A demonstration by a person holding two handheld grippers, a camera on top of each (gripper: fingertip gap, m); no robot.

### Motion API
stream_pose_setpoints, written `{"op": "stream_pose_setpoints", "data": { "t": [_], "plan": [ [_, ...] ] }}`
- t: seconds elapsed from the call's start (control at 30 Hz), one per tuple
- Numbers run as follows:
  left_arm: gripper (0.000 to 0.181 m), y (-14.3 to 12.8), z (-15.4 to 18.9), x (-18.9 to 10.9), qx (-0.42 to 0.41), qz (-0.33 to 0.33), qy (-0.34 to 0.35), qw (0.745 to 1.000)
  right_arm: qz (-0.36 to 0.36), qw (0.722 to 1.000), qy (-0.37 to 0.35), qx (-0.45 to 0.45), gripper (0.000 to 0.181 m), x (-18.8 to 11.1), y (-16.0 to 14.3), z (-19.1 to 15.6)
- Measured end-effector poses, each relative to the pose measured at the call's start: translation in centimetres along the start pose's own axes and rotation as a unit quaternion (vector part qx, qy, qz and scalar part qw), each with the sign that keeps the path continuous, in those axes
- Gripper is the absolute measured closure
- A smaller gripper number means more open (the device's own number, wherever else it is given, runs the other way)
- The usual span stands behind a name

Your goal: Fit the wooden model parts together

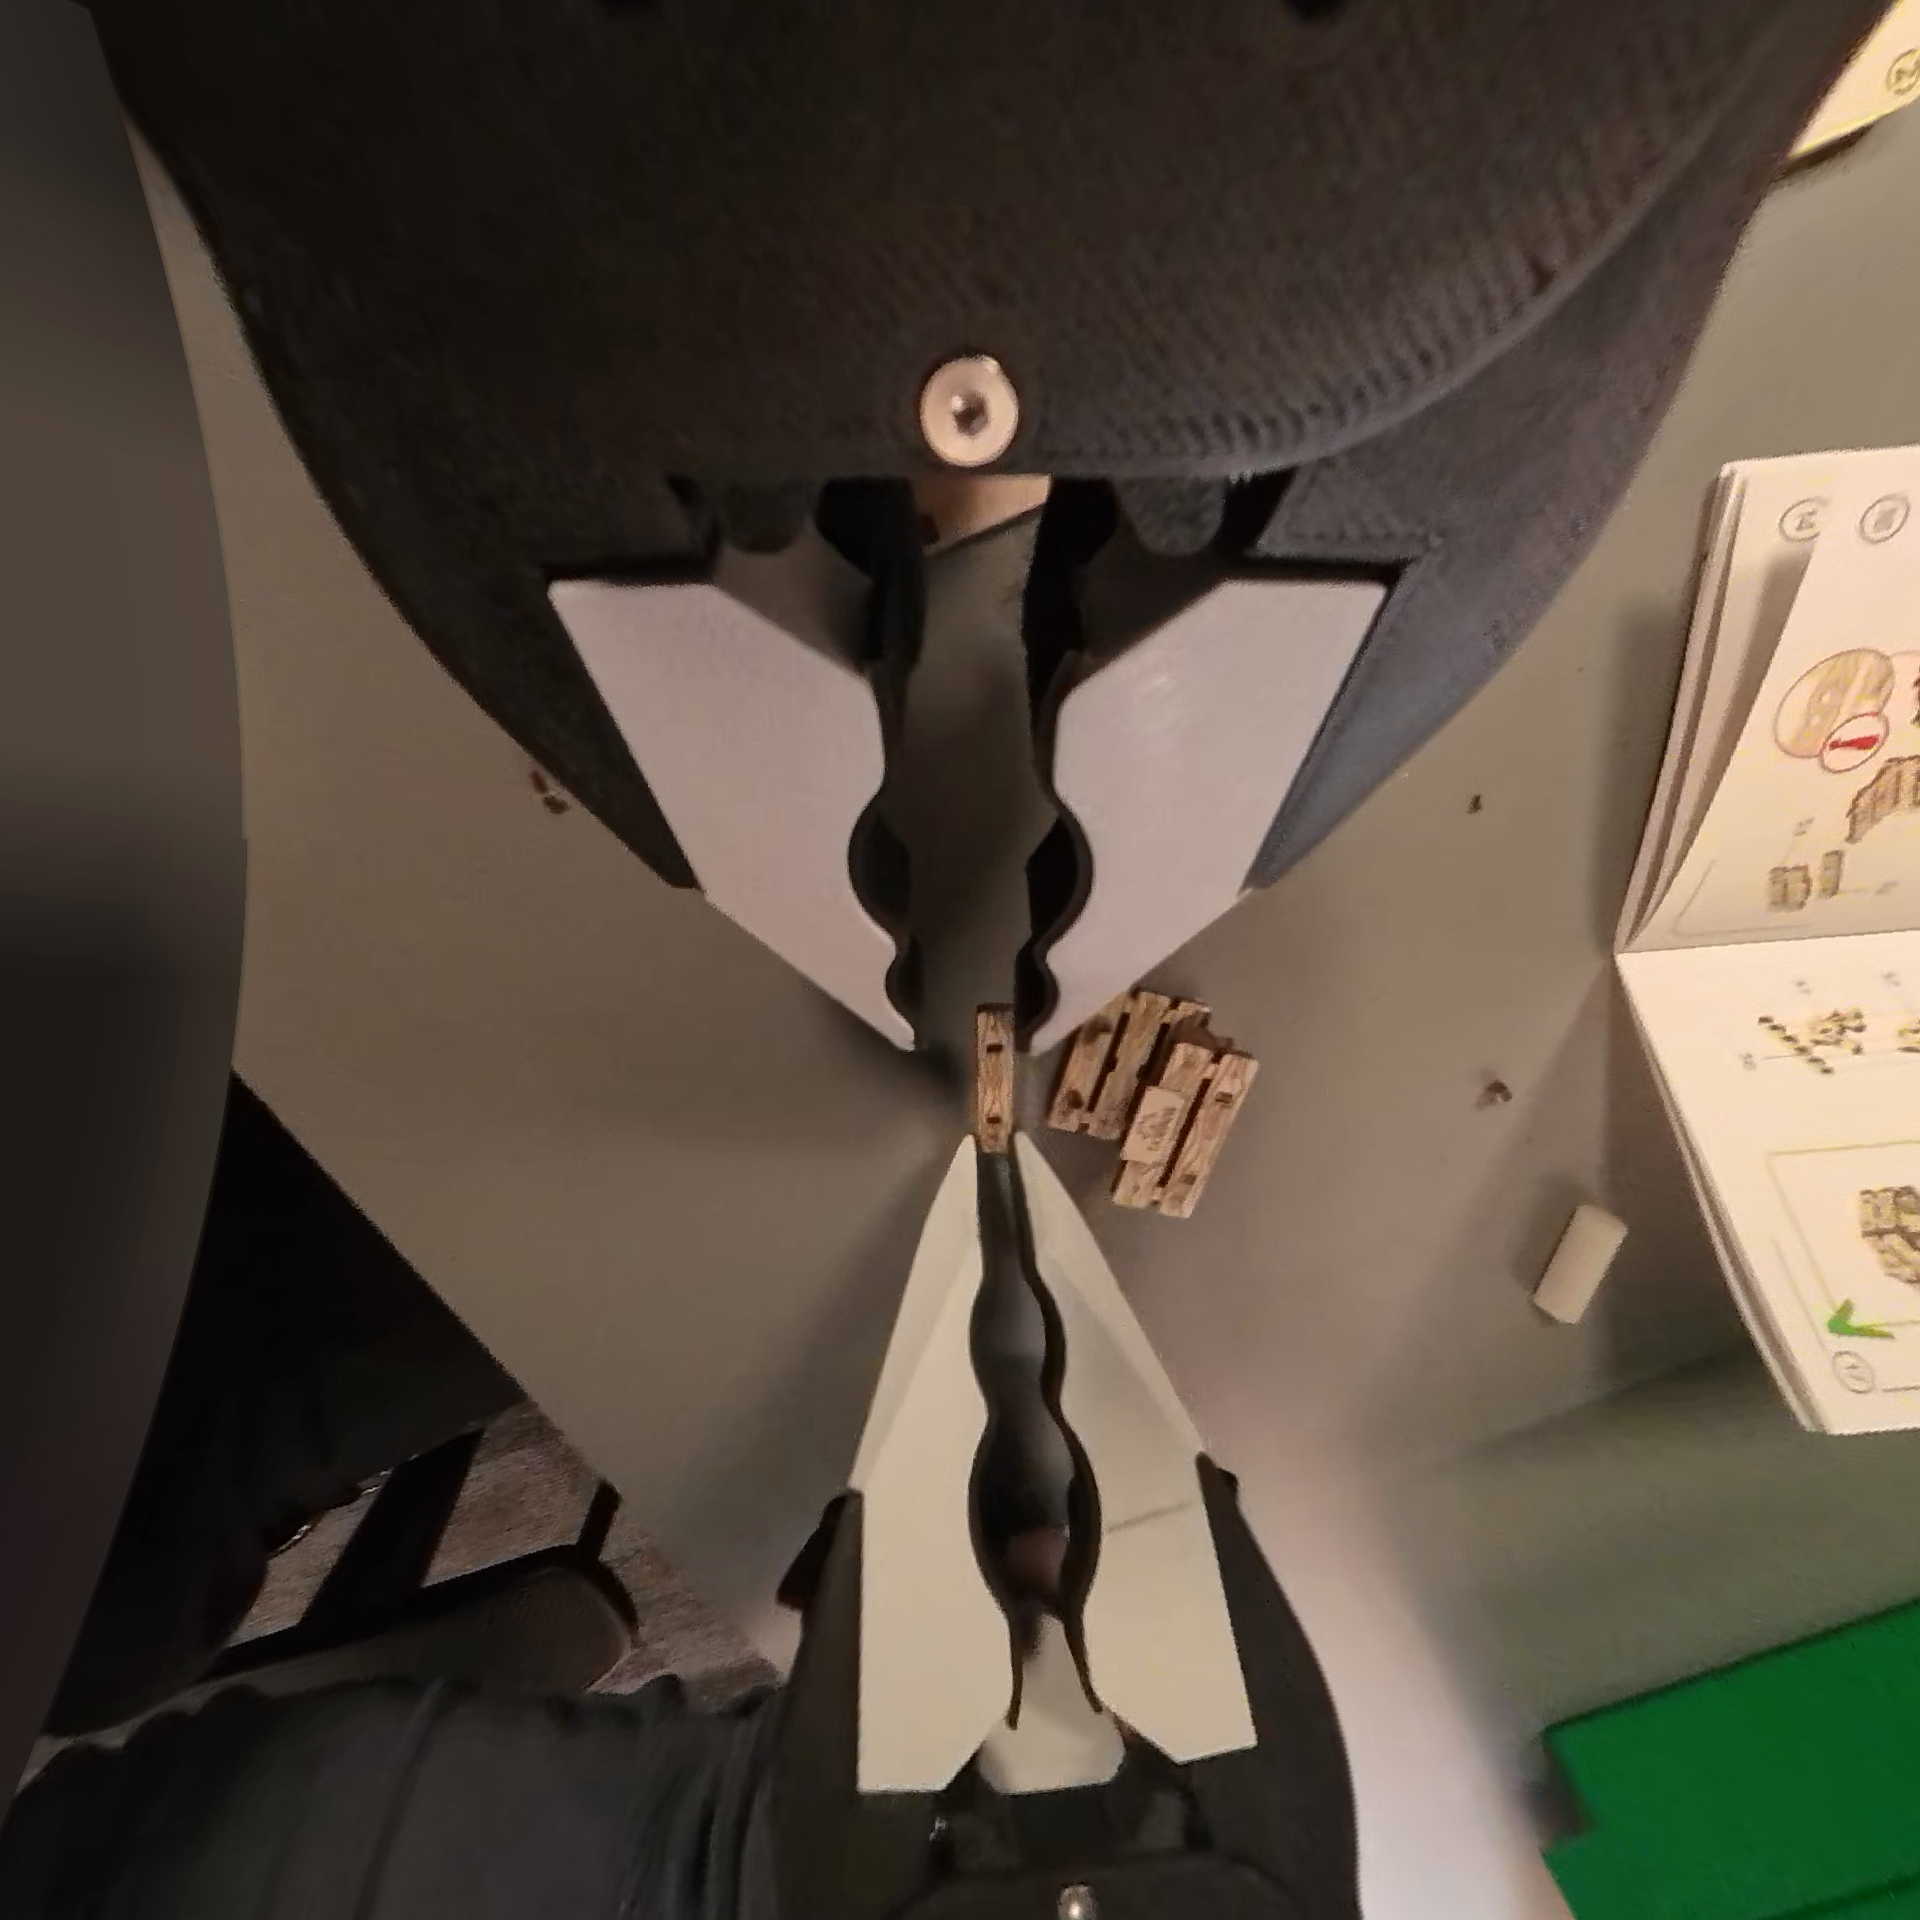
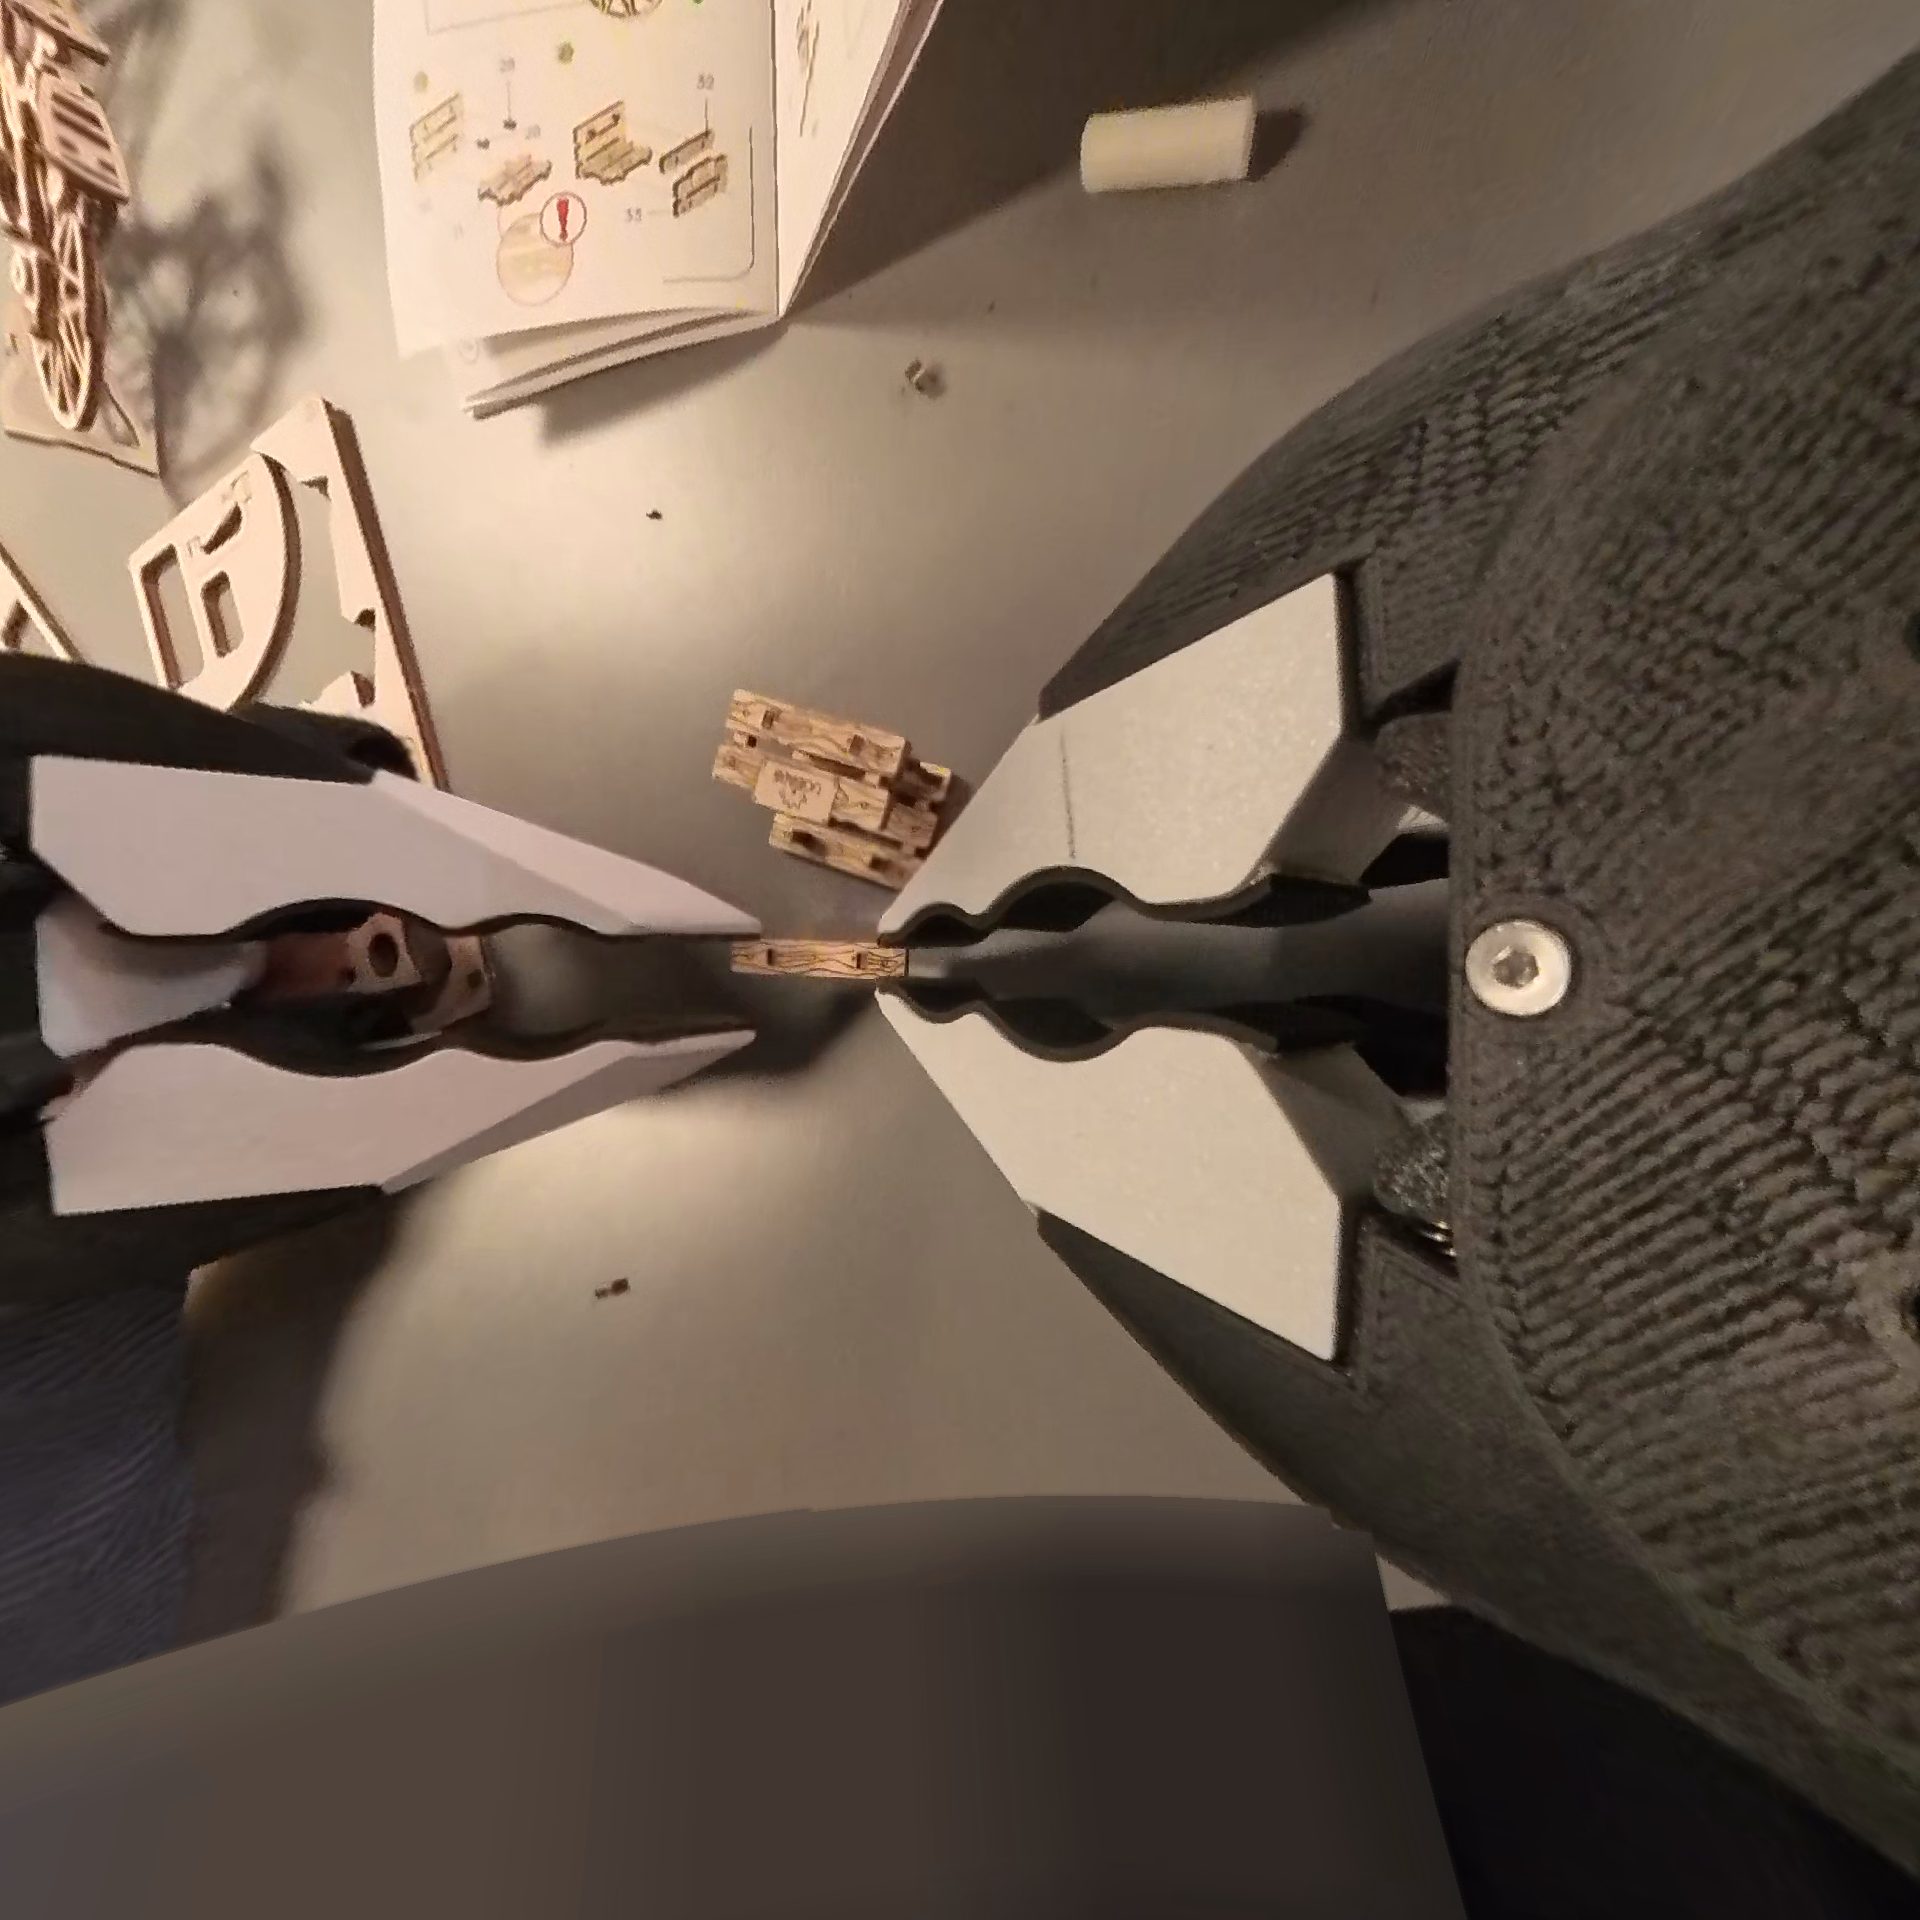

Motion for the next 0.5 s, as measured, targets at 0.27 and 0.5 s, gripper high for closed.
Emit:
{"op": "stream_pose_setpoints", "data": {
  "t": [0.27,0.5],
  "plan": [
    [0.176,-1.1,0.6,0.6,-0.015,-0.046,-0.019,0.999,-0.023,1.000,0.000,-0.002,0.177,0.5,-0.5,-0.9],
    [0.176,-1.1,0.8,0.5,-0.031,-0.047,-0.032,0.998,0.017,0.999,-0.013,0.030,0.166,-0.1,0.4,-0.4]
  ]
}}
Point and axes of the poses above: each gripper's, where its closed fingertips meet, x out along the fingers, y out of its top, z = x × y across the jaws, the point moved 2 cm from there along -x, back along the fingers, and after that the axes turned 12 degrees about z, right-handed, at the moved point
